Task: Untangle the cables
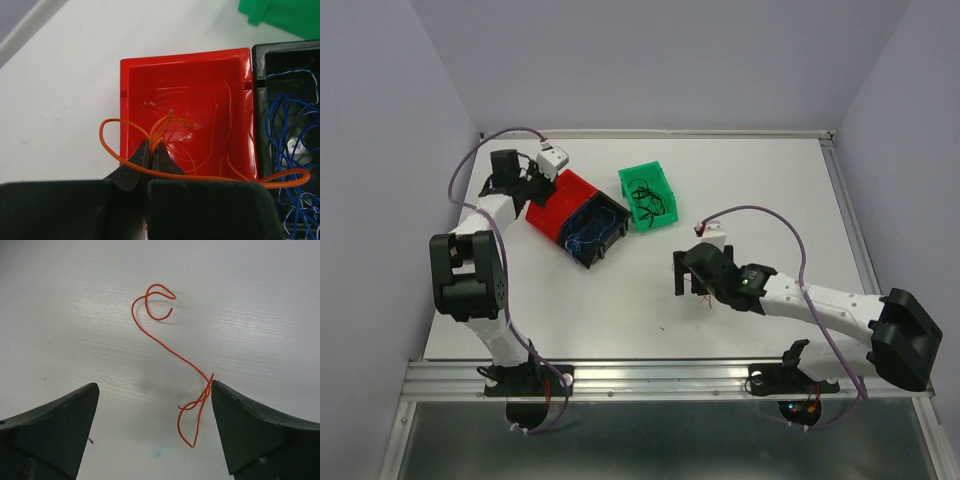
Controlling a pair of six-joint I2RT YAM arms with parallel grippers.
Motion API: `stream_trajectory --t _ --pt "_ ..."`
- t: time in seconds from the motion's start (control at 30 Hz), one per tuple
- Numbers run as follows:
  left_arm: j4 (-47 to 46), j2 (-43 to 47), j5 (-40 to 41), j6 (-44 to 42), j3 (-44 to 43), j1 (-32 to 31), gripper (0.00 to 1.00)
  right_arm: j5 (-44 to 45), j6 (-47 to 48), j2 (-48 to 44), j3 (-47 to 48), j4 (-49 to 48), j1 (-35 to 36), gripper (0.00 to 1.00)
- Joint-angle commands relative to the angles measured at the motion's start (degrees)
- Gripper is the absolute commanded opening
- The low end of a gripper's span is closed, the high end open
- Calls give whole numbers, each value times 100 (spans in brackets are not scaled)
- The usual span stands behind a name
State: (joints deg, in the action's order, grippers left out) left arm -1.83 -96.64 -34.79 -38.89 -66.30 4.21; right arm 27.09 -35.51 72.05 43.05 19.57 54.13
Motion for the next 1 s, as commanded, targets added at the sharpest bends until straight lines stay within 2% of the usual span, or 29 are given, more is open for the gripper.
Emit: stream_trajectory --t 0.0,0.07,0.23,0.4,0.47,0.5,0.6,0.73,0.77,0.83,0.87,0.93,0.97 --pt "156 -329 446 -303 -67 -280 0 -90 -193 -86 -147 108 -87 99" --pt "174 -486 665 -233 -119 -324 0 -108 -237 1 -200 169 -130 99" --pt "964 -987 973 -189 -541 -385 0 -90 -352 195 -288 205 -341 100" --pt "912 -1182 1211 -13 -620 -403 0 -239 -439 528 -253 205 -499 100" --pt "912 -1085 1211 -4 -647 -403 11 -318 -448 608 -271 205 -552 100" --pt "912 -1024 1237 5 -656 -403 22 -423 -440 669 -323 214 -587 99" --pt "991 -709 1211 -30 -656 -403 40 -669 -448 757 -358 214 -640 91" --pt "1395 -382 1114 -101 -849 -403 51 -890 -440 749 -402 231 -649 68" --pt "1569 -269 1114 -118 -927 -560 54 -881 -422 688 -385 249 -640 57" --pt "1711 -128 1149 -136 -955 -561 56 -872 -378 617 -298 257 -640 42" --pt "1781 38 1193 -145 -955 -570 57 -864 -352 556 -253 249 -649 25" --pt "1905 241 1272 -145 -911 -570 60 -811 -247 407 -166 249 -640 13" --pt "1957 468 1290 -153 -867 -570 61 -811 -194 363 -26 240 -640 1"
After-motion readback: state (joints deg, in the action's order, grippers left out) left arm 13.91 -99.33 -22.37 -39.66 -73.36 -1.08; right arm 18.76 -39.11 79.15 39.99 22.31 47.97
